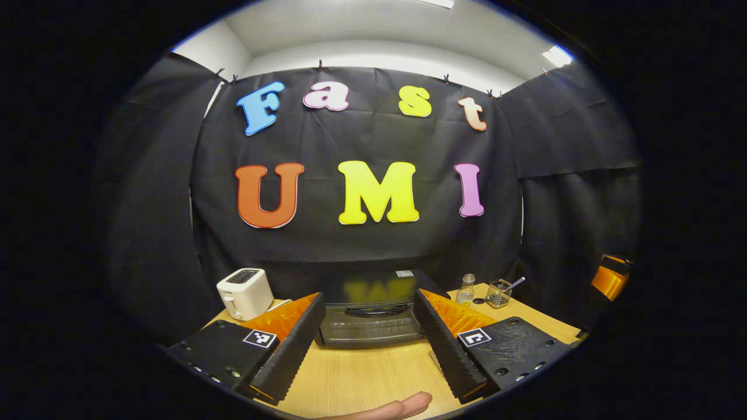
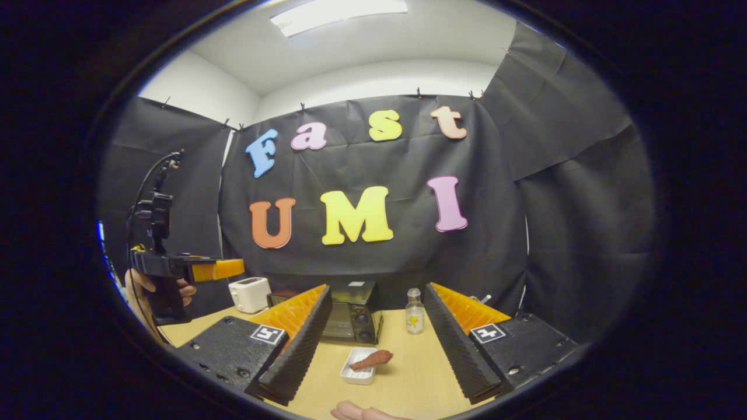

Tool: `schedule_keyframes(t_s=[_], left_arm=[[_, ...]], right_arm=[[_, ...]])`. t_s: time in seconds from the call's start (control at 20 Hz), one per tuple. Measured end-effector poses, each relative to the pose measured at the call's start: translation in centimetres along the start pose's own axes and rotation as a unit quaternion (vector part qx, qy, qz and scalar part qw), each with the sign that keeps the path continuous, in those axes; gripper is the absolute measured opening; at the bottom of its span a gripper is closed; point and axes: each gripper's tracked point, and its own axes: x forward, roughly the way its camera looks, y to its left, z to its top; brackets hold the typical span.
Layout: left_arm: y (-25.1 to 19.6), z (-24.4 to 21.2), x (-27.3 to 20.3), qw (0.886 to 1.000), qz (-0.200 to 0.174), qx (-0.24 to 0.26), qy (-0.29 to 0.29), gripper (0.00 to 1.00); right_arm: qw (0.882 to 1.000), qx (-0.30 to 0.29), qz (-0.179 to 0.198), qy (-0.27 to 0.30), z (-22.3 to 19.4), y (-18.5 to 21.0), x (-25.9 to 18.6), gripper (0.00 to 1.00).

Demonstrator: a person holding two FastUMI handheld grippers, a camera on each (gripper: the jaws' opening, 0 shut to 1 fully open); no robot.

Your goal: Open the electric oven with the left hand, put the food in, and close the electric oven.

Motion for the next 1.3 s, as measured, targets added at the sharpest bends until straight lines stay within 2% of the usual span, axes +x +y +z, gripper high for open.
schedule_keyframes(t_s=[0.2, 0.25, 0.3, 0.35, 0.4, 0.6, 0.7, 0.75, 0.8, 0.95, 1.0, 1.05, 1.1, 1.3], left_arm=[[0.0, -2.3, 7.1, 0.999, 0.008, -0.001, 0.041, 0.97], [0.0, -3.3, 8.4, 0.999, 0.009, -0.004, 0.053, 0.97], [-0.1, -4.1, 9.7, 0.998, 0.007, -0.009, 0.063, 0.97], [-0.1, -4.9, 10.8, 0.997, 0.006, -0.015, 0.075, 0.97], [0.1, -5.9, 12.0, 0.996, 0.007, -0.021, 0.087, 0.97], [0.7, -9.5, 15.8, 0.99, 0.016, -0.031, 0.133, 0.97], [0.6, -10.5, 17.0, 0.988, 0.017, -0.034, 0.148, 0.98], [0.3, -10.9, 17.4, 0.987, 0.012, -0.035, 0.154, 0.97], [0.0, -11.3, 18.0, 0.987, 0.008, -0.033, 0.16, 0.96], [0.4, -11.7, 18.8, 0.985, 0.029, -0.016, 0.169, 0.96], [0.1, -12.2, 18.6, 0.983, 0.031, -0.008, 0.183, 0.94], [0.0, -12.1, 18.8, 0.983, 0.029, 0.0, 0.182, 0.83], [0.1, -12.2, 18.8, 0.983, 0.028, 0.0, 0.184, 0.96], [-0.2, -12.1, 18.0, 0.983, 0.029, -0.008, 0.182, 0.96]], right_arm=[[1.0, -0.005, -0.01, 0.009, -0.8, -2.0, 0.2, 0.96], [1.0, -0.005, -0.013, 0.01, -0.9, -2.4, 0.2, 1.0], [1.0, -0.007, -0.015, 0.012, -1.0, -2.7, 0.3, 0.96], [1.0, -0.01, -0.016, 0.015, -1.1, -2.9, 0.2, 1.0], [1.0, -0.015, -0.018, 0.016, -1.1, -3.3, 0.1, 0.96], [0.999, -0.022, -0.03, 0.007, -0.7, -4.8, -0.7, 1.0], [0.999, -0.021, -0.032, 0.002, -0.7, -5.5, -1.1, 1.0], [1.0, -0.017, -0.025, 0.002, -0.9, -5.4, -1.2, 0.96], [1.0, -0.011, -0.017, 0.005, -1.1, -5.3, -1.1, 1.0], [1.0, 0.006, -0.014, 0.02, -1.9, -6.3, -0.8, 0.96], [1.0, 0.009, -0.017, 0.023, -2.0, -6.7, -0.7, 0.96], [0.999, 0.011, -0.022, 0.025, -2.0, -7.1, -0.8, 1.0], [0.999, 0.011, -0.029, 0.024, -1.9, -7.5, -0.8, 1.0], [0.999, 0.014, -0.036, 0.018, -1.9, -7.3, -1.6, 1.0]])
